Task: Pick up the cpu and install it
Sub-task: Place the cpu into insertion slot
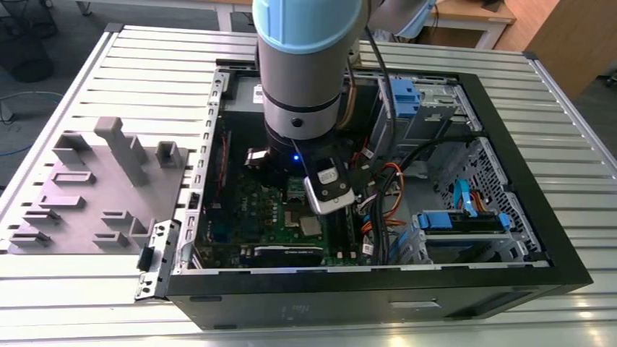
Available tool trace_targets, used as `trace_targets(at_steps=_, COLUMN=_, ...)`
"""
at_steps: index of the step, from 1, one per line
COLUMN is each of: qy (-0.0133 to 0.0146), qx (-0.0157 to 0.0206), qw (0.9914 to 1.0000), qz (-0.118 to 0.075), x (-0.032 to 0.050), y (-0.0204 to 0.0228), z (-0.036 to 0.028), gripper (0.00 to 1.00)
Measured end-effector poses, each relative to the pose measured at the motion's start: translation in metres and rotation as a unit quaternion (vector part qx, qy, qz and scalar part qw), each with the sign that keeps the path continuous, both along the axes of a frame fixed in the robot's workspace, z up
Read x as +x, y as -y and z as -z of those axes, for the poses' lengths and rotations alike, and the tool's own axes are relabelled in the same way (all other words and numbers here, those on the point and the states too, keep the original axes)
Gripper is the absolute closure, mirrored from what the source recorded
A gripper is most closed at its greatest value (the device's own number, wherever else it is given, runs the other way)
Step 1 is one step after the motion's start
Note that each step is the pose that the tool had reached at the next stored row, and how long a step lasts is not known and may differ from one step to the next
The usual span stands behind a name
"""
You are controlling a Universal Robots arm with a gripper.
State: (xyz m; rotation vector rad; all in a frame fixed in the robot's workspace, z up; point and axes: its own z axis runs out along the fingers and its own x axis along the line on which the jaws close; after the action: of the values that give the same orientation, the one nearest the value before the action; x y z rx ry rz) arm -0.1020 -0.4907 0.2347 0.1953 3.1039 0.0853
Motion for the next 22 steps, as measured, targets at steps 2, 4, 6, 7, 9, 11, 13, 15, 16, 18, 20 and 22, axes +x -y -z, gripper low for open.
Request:
trace_targets(at_steps=2, qy=-0.0007, qx=0.0, qw=1.0, qz=0.0, x=0.0026, y=0.0004, z=0.0002, gripper=0.61)
trace_targets(at_steps=4, qy=-0.0011, qx=0.0, qw=1.0, qz=0.0, x=0.0037, y=0.0009, z=0.0005, gripper=0.61)
trace_targets(at_steps=6, qy=-0.0014, qx=-0.0003, qw=1.0, qz=0.0, x=0.0042, y=0.0017, z=0.0011, gripper=0.61)
trace_targets(at_steps=7, qy=-0.0016, qx=-0.0005, qw=1.0, qz=-0.001, x=0.0044, y=0.0021, z=0.0016, gripper=0.61)
trace_targets(at_steps=9, qy=-0.0022, qx=-0.0009, qw=0.99999, qz=-0.005, x=0.0049, y=0.0029, z=0.0027, gripper=0.61)
trace_targets(at_steps=11, qy=-0.0027, qx=-0.0013, qw=0.99997, qz=-0.008, x=0.0053, y=0.0036, z=0.0038, gripper=0.61)
trace_targets(at_steps=13, qy=-0.0031, qx=-0.0016, qw=0.99994, qz=-0.01, x=0.0055, y=0.0048, z=0.0047, gripper=0.61)
trace_targets(at_steps=15, qy=-0.0032, qx=-0.0016, qw=0.99991, qz=-0.013, x=0.0055, y=0.0059, z=0.0059, gripper=0.61)
trace_targets(at_steps=16, qy=-0.0033, qx=-0.0016, qw=0.99989, qz=-0.014, x=0.0055, y=0.0065, z=0.0064, gripper=0.61)
trace_targets(at_steps=18, qy=-0.0033, qx=-0.0015, qw=0.99986, qz=-0.016, x=0.0054, y=0.0069, z=0.0071, gripper=0.61)
trace_targets(at_steps=20, qy=-0.0034, qx=-0.0016, qw=0.99985, qz=-0.017, x=0.0055, y=0.0069, z=0.007, gripper=0.61)
trace_targets(at_steps=22, qy=-0.0034, qx=-0.0016, qw=0.99985, qz=-0.017, x=0.0055, y=0.0069, z=0.007, gripper=0.61)
